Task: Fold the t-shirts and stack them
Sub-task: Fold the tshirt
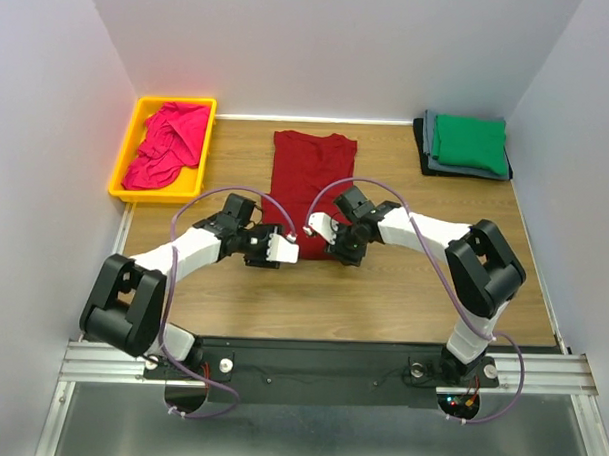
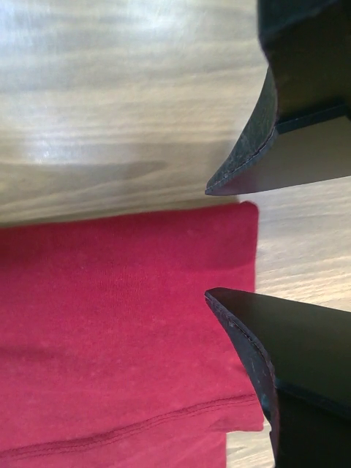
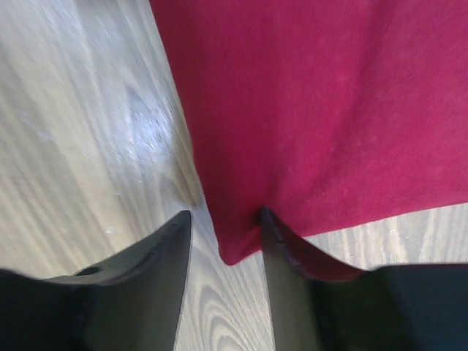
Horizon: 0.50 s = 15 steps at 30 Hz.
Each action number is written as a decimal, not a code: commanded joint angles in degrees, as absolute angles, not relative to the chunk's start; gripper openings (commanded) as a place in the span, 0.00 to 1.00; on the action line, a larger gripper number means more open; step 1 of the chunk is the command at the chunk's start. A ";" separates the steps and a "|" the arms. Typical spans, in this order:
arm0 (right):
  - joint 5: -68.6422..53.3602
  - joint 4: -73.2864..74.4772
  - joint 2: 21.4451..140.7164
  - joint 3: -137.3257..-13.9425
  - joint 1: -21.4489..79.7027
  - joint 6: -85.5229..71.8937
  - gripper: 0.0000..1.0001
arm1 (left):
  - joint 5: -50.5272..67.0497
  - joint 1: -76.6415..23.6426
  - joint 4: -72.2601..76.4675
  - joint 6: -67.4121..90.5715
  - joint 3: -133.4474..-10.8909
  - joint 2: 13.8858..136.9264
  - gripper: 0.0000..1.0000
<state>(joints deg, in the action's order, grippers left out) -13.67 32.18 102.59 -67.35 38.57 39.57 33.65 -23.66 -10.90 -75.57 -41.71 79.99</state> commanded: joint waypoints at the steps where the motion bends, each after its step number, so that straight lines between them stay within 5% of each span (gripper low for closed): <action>1: -10.46 27.51 103.71 -64.69 38.93 40.78 0.45 | 31.29 -24.87 -6.94 -75.06 -40.69 82.08 0.65; 3: -9.23 26.55 103.71 -63.29 39.11 40.78 0.42 | 29.98 -25.05 -7.12 -75.50 -40.87 83.75 0.63; 10: -7.12 26.19 101.96 -61.09 39.64 38.76 0.01 | 30.15 -25.75 -10.72 -77.52 -41.05 84.73 0.42; 15: -7.21 27.15 98.10 -60.12 40.17 37.18 0.01 | 30.58 -26.80 -12.65 -76.47 -41.22 82.97 0.09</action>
<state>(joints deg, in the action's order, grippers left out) -7.86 24.95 100.88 -62.00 39.46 39.11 29.56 -25.87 -9.67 -76.58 -41.69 85.84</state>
